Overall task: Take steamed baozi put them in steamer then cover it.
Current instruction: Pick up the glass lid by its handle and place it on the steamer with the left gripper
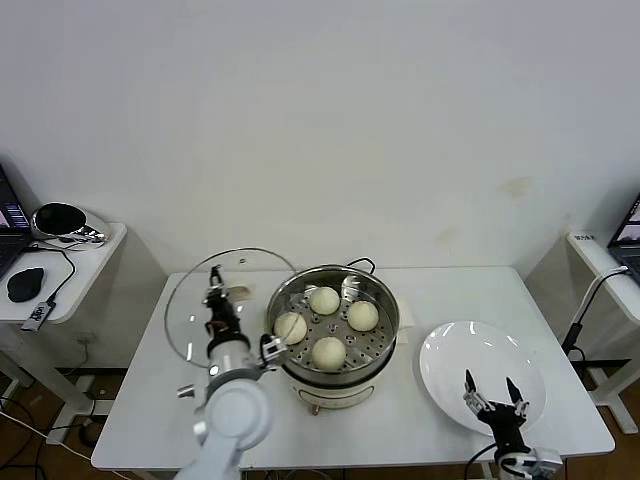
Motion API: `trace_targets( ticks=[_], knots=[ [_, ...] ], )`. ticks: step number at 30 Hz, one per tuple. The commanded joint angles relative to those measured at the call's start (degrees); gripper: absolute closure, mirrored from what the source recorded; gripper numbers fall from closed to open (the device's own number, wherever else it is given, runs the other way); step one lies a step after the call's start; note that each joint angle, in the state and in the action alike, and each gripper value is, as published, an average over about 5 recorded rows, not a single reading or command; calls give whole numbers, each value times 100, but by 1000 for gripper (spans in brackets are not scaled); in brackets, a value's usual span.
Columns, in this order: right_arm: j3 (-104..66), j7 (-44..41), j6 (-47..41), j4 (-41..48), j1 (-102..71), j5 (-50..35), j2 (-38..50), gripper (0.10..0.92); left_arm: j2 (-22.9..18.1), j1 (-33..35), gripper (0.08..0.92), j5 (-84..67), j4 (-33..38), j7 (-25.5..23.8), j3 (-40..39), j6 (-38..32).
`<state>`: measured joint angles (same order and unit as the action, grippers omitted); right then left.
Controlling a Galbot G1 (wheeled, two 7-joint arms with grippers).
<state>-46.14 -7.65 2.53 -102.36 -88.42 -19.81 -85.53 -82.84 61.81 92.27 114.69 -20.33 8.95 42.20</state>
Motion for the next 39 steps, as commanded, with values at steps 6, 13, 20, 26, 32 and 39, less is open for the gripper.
trace_targets(
  ticks=[6, 13, 20, 26, 32, 39],
  knots=[
    [-86, 38, -8, 169, 33, 25, -79, 203, -899, -1010, 857, 514, -893, -509, -1318, 240],
    [-87, 39, 10, 267, 55, 34, -76, 203, -901, -1181, 857, 331, -1080, -499, -1851, 243],
    [-73, 36, 22, 327, 89, 55, -87, 203, -910, -1105, 857, 219, -1191, -387, -1964, 246],
    [-57, 33, 23, 354, 112, 76, -97, 203, -913, -1082, 857, 495, -1403, -356, -1754, 246],
    [-36, 31, 32, 370, 137, 112, -134, 203, -920, -1089, 857, 551, -1577, -400, -1674, 248],
    [-37, 17, 42, 387, 143, 133, -136, 203, -919, -998, 857, 527, -1544, -531, -1613, 249]
  ],
)
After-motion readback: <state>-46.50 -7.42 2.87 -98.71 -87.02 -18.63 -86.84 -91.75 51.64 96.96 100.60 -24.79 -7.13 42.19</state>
